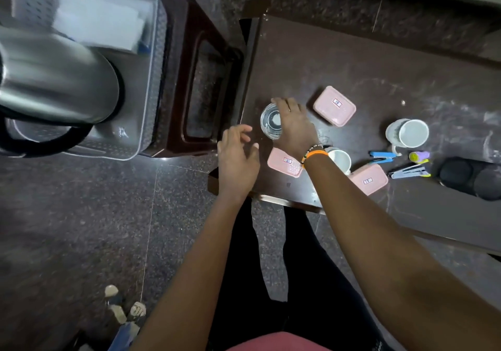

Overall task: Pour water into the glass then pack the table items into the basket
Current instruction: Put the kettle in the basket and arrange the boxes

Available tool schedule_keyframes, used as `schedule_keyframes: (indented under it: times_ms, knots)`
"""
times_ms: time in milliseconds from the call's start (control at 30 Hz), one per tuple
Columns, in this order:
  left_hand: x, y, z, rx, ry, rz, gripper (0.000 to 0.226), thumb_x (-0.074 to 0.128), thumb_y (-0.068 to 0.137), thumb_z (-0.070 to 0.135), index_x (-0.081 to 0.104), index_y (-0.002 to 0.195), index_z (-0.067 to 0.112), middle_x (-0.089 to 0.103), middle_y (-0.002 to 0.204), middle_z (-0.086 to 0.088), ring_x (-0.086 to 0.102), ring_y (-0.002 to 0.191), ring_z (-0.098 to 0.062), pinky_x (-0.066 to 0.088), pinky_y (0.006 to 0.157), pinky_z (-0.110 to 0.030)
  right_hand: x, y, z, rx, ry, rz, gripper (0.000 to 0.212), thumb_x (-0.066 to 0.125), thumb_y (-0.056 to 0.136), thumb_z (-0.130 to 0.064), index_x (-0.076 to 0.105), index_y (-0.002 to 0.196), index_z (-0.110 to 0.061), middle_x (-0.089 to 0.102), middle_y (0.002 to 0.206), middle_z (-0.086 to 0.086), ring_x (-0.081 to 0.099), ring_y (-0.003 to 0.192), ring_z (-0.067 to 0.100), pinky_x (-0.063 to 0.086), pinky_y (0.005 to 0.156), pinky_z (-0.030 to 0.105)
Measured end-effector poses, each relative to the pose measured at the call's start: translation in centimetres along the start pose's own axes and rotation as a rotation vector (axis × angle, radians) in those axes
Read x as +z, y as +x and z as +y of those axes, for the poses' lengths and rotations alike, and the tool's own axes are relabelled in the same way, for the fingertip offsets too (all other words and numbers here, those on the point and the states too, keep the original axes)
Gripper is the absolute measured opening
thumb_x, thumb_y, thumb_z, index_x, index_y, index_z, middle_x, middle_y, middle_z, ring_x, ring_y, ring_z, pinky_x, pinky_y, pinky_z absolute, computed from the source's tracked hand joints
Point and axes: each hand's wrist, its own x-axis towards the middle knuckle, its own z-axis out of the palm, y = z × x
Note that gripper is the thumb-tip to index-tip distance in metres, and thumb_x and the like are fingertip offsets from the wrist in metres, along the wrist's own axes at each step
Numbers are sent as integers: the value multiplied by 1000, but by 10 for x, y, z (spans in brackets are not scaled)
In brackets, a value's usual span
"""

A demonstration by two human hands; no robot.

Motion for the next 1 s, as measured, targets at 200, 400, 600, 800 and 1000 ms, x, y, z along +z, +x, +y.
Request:
schedule_keyframes:
  times_ms: [200, 400, 600, 800, 1000]
  knots:
    - [20, -8, 28, 50, -37, -16, 31, 60, 81, 3, 54, 110, 13, 51, 94, 1, 53, 89, -18, 46, 92, -43, -39, -31, 26, 47, 112, 224, 81, 70, 62, -20, 39, 136, -21, 46, 132, 3, 48, 116, 31, 51, 81, 41]
    - [58, -19, 62, 114, -20, -108, 30, 58, 83, 4, 54, 110, 14, 52, 95, 0, 55, 92, -22, 48, 88, -34, -88, -59, 80, 164, 149, 361, 86, 73, 56, -17, 41, 135, -18, 48, 131, 7, 49, 112, 34, 47, 85, 39]
    - [101, -25, 94, 212, 32, -191, 31, 59, 81, 3, 56, 110, 14, 49, 93, 2, 55, 90, -20, 48, 88, -37, -119, -54, 152, 323, 174, 355, 87, 73, 61, -17, 36, 139, -16, 41, 138, 9, 44, 124, 32, 41, 98, 38]
    - [134, -26, 110, 220, 59, -201, 31, 55, 83, 0, 58, 110, 15, 50, 94, 2, 53, 84, -14, 43, 82, -20, -129, -34, 199, 413, 240, 343, 92, 76, 63, -16, 31, 143, -15, 36, 142, 10, 43, 126, 32, 42, 104, 40]
    - [153, -29, 119, 197, 40, -198, 30, 55, 83, -1, 58, 110, 13, 51, 93, 3, 52, 83, -13, 44, 80, -24, -126, -22, 218, 424, 209, 260, 93, 78, 65, -21, 29, 144, -16, 35, 144, 9, 43, 128, 32, 43, 100, 39]
